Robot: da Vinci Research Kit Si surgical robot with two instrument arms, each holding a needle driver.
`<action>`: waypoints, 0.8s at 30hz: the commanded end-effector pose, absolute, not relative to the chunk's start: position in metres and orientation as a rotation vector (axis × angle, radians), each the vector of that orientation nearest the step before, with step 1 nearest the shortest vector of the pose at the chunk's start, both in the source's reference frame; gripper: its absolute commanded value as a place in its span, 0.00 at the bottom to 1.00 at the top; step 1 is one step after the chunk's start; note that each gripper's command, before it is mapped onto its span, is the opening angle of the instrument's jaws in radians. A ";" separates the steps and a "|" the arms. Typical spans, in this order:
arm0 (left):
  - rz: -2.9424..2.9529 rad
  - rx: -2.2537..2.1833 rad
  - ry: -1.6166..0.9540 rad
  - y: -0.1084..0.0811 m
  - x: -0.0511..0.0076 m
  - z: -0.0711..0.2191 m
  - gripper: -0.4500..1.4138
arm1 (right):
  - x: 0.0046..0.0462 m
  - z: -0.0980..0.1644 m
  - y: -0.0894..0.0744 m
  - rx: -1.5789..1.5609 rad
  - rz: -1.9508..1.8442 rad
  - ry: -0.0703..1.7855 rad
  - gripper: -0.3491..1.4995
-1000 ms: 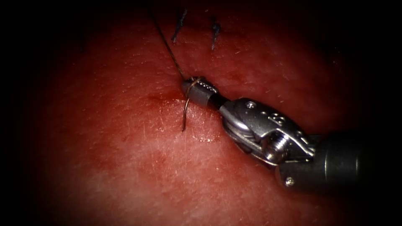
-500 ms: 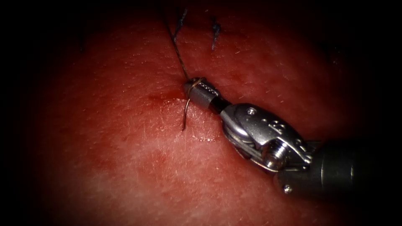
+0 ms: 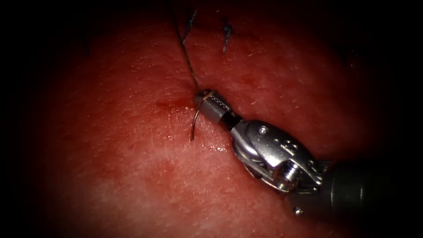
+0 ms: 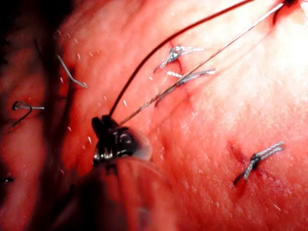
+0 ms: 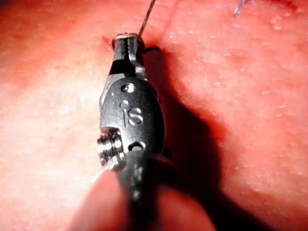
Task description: Wound Closure
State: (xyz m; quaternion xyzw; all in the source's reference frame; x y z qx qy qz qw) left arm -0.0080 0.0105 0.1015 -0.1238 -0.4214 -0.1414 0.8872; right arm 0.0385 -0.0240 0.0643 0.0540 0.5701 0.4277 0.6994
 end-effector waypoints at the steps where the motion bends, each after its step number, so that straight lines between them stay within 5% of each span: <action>1: -0.291 -0.253 -0.884 0.010 -0.0086 0.102 0.00 | 0.0392 0.065 -0.025 0.123 0.951 1.269 0.00; 8: -0.284 -0.248 -0.900 0.010 -0.0085 0.102 0.00 | 0.0389 0.065 -0.025 0.112 0.943 1.276 0.00; 9: -0.278 -0.249 -0.901 0.010 -0.0085 0.102 0.00 | 0.0388 0.065 -0.025 0.113 0.943 1.276 0.10; 12: -0.273 -0.248 -0.907 0.010 -0.0086 0.102 0.00 | 0.0388 0.065 -0.025 0.105 0.948 1.288 0.65; 13: -0.272 -0.248 -0.909 0.010 -0.0087 0.102 0.00 | 0.0388 0.065 -0.025 0.102 0.951 1.293 0.68; 15: -0.270 -0.248 -0.911 0.010 -0.0087 0.102 0.00 | 0.0389 0.065 -0.025 0.089 0.944 1.299 0.67; 18: -0.273 -0.245 -0.914 0.009 -0.0088 0.103 0.00 | 0.0388 0.065 -0.024 0.078 0.930 1.298 0.42; 20: -0.270 -0.244 -0.918 0.009 -0.0088 0.103 0.00 | 0.0388 0.064 -0.024 0.072 0.922 1.297 0.06; 21: -0.268 -0.243 -0.920 0.009 -0.0089 0.103 0.00 | 0.0388 0.064 -0.024 0.071 0.924 1.295 0.09; 24: -0.271 -0.230 -0.936 0.008 -0.0091 0.103 0.00 | 0.0387 0.064 -0.024 0.070 0.927 1.297 0.39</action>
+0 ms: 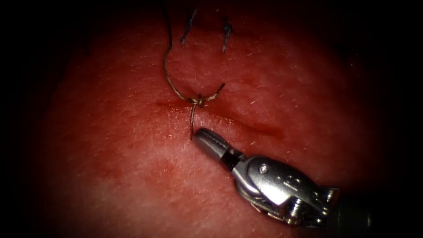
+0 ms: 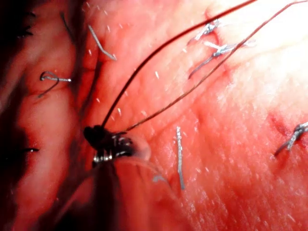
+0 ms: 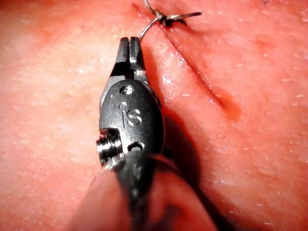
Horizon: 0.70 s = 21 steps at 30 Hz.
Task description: Wound Closure
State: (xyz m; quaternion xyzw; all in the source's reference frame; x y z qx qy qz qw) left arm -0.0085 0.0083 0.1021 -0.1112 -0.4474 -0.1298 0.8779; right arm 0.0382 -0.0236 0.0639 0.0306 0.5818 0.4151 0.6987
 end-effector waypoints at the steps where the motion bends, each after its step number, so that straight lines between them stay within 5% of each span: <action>1: -0.269 -0.226 -0.941 0.008 -0.0091 0.102 0.00 | 0.0387 0.064 -0.024 0.071 0.928 1.296 0.41; 5: -0.266 -0.199 -0.969 0.006 -0.0097 0.101 0.00 | 0.0384 0.064 -0.023 0.217 1.105 1.303 0.74; 11: -0.267 -0.172 -1.015 0.004 -0.0102 0.099 0.00 | 0.0377 0.066 -0.021 0.506 1.281 1.289 0.99; 21: -0.243 -0.150 -1.044 -0.001 -0.0094 0.097 0.00 | 0.0374 0.066 -0.018 0.785 1.478 1.372 0.99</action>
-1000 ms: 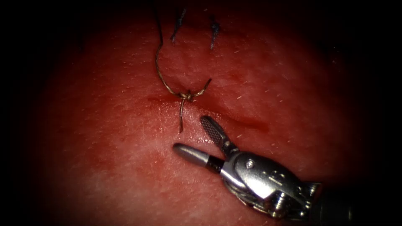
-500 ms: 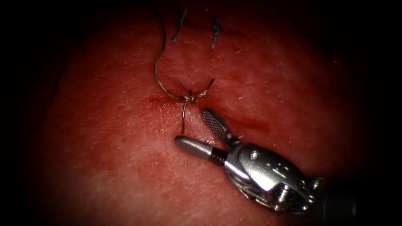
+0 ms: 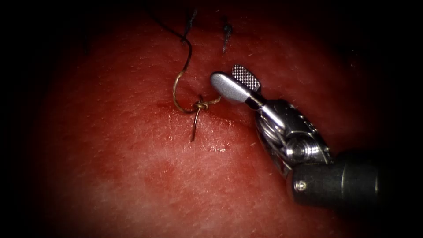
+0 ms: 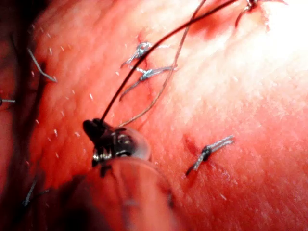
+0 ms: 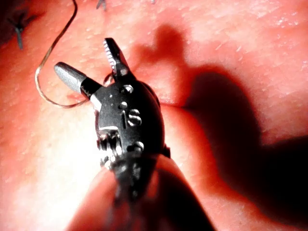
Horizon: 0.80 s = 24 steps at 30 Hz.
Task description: Wound Closure
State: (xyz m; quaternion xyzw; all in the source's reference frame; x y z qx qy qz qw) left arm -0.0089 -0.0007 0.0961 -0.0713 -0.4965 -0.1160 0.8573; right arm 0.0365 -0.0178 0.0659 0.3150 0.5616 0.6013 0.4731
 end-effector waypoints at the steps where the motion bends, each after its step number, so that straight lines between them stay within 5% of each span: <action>1: -0.241 -0.148 -1.045 -0.001 -0.0093 0.096 0.00 | 0.0375 0.067 -0.018 0.817 1.484 1.358 0.97; 9: -0.229 -0.144 -1.052 -0.003 -0.0067 0.095 0.00 | 0.0367 0.069 -0.019 0.981 1.556 1.173 0.93; 24: -0.232 -0.160 -1.043 -0.003 -0.0049 0.095 0.00 | 0.0317 0.068 -0.017 0.997 1.620 1.253 0.92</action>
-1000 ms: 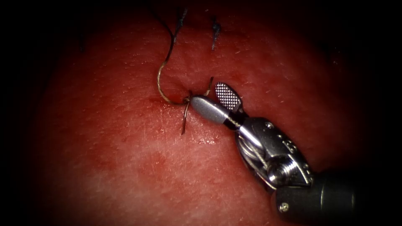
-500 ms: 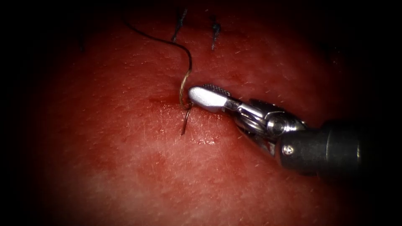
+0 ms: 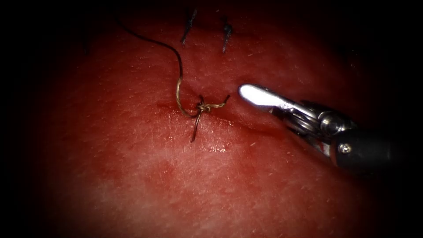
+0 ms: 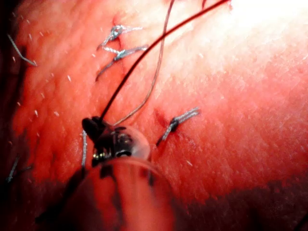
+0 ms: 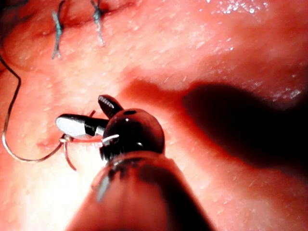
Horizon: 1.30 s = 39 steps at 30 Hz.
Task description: Wound Closure
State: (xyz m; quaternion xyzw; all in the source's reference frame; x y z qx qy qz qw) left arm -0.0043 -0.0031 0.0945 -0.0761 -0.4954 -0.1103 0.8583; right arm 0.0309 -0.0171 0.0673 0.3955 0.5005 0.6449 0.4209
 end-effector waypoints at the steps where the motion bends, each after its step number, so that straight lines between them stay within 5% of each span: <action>1: -0.232 -0.160 -1.043 -0.003 -0.0049 0.095 0.00 | 0.0321 0.068 -0.018 1.007 1.630 1.244 0.92; 13: -0.227 -0.165 -1.042 -0.004 -0.0047 0.095 0.00 | 0.0366 0.072 -0.018 1.249 1.697 1.118 0.92; 19: -0.228 -0.172 -1.038 -0.004 -0.0051 0.096 0.00 | 0.0360 0.070 -0.016 1.257 1.740 1.166 0.78; 20: -0.228 -0.173 -1.038 -0.005 -0.0052 0.096 0.00 | 0.0361 0.070 -0.016 1.254 1.739 1.175 0.74; 21: -0.229 -0.176 -1.036 -0.005 -0.0053 0.096 0.00 | 0.0361 0.070 -0.016 1.213 1.720 1.181 0.33; 22: -0.229 -0.176 -1.036 -0.005 -0.0054 0.096 0.00 | 0.0360 0.070 -0.016 1.188 1.706 1.170 0.06; 23: -0.229 -0.176 -1.037 -0.005 -0.0053 0.096 0.00 | 0.0359 0.069 -0.016 1.160 1.693 1.151 0.00; 39: -0.293 -0.380 -1.037 0.007 -0.0100 0.093 0.00 | 0.0365 0.062 -0.024 0.674 1.287 1.370 0.00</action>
